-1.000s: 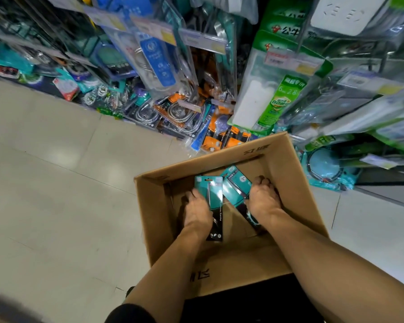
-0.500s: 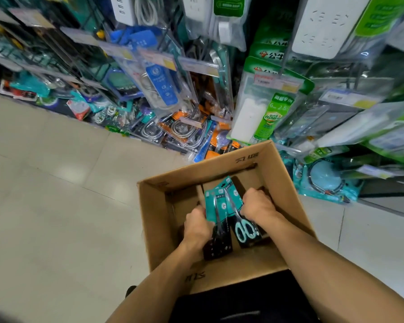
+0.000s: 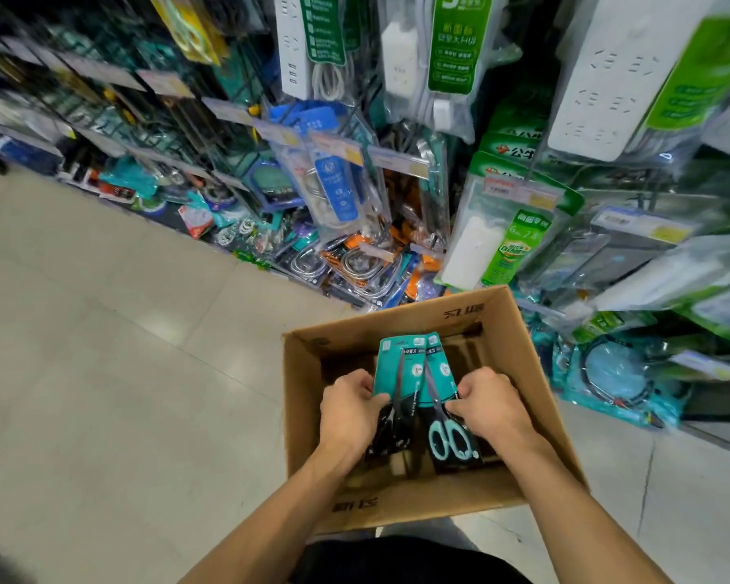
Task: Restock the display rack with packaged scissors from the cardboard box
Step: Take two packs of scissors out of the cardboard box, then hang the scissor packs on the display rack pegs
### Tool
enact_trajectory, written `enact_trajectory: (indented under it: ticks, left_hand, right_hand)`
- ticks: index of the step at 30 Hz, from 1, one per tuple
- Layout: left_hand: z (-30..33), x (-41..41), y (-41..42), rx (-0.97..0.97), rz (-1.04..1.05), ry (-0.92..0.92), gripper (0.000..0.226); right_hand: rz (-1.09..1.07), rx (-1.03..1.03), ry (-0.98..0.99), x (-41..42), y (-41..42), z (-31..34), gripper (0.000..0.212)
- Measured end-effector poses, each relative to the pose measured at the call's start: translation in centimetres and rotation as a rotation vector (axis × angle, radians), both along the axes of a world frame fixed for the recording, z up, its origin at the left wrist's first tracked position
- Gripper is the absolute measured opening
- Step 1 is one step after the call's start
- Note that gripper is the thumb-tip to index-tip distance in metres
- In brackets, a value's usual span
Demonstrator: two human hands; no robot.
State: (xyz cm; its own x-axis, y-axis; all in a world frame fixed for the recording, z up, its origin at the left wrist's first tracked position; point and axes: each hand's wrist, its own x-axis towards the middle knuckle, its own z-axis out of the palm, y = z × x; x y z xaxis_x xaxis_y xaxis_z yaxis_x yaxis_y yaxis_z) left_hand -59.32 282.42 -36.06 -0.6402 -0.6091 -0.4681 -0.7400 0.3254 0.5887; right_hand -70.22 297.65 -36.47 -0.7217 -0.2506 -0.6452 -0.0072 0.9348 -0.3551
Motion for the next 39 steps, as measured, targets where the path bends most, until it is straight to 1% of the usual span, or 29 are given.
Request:
enact_trajectory:
  ticks: [3, 5, 7, 9, 12, 15, 18, 22, 24, 27, 29, 30, 34, 36, 39]
  left_hand:
    - [0.9, 0.0, 0.1, -0.002, 0.015, 0.076, 0.016]
    - [1.8, 0.1, 0.1, -0.016, 0.017, 0.130, 0.020]
    - [2.9, 0.1, 0.1, -0.031, 0.014, 0.196, 0.023]
    - [4.0, 0.3, -0.3, -0.038, 0.026, 0.286, 0.021]
    - [6.1, 1.1, -1.5, 0.021, 0.076, 0.439, 0.012]
    - [8.3, 2.4, -3.7, 0.086, 0.137, 0.608, 0.015]
    - [10.7, 4.6, -7.2, 0.103, 0.154, 0.747, 0.009]
    - [13.4, 8.3, -12.3, 0.097, 0.172, 0.866, 0.010]
    - [14.3, 10.5, -14.9, 0.111, 0.191, 0.898, 0.010]
    - [15.2, 14.3, -18.7, 0.128, 0.224, 0.946, 0.009]
    - [15.7, 16.7, -21.1, 0.115, 0.242, 0.965, 0.009]
    - [15.9, 18.0, -22.2, 0.100, 0.251, 0.976, 0.010]
    - [16.5, 22.6, -26.4, 0.053, 0.278, 1.018, 0.008]
    - [16.8, 24.4, -28.5, 0.041, 0.303, 1.029, 0.008]
    - [17.4, 26.5, -31.4, 0.024, 0.341, 1.046, 0.007]
  right_hand:
    - [-0.020, -0.046, 0.066, 0.3, 0.6, 1.0, 0.025]
    - [-0.056, -0.101, 0.120, 0.6, 1.2, 1.7, 0.023]
    - [-0.094, -0.170, 0.203, 1.1, 1.6, 2.5, 0.024]
    - [-0.125, -0.243, 0.289, 1.6, 1.8, 3.2, 0.024]
    - [-0.211, -0.420, 0.300, 2.3, 1.2, 4.3, 0.018]
    - [-0.303, -0.643, 0.333, 3.2, -0.2, 5.8, 0.017]
    - [-0.353, -0.819, 0.369, 4.5, -2.8, 8.5, 0.015]
    - [-0.307, -0.989, 0.408, 7.3, -7.6, 12.2, 0.009]
    - [-0.253, -1.026, 0.408, 9.1, -10.5, 13.5, 0.013]
    - [-0.170, -1.076, 0.413, 12.2, -14.5, 14.9, 0.024]
    - [-0.110, -1.092, 0.436, 14.3, -17.1, 15.7, 0.025]
    - [-0.088, -1.109, 0.441, 15.3, -18.4, 15.8, 0.023]
    - [-0.076, -1.169, 0.389, 18.5, -23.5, 16.0, 0.002]
    - [-0.056, -1.178, 0.390, 19.9, -26.0, 16.1, 0.006]
    - [-0.025, -1.208, 0.377, 21.9, -29.4, 16.8, 0.006]
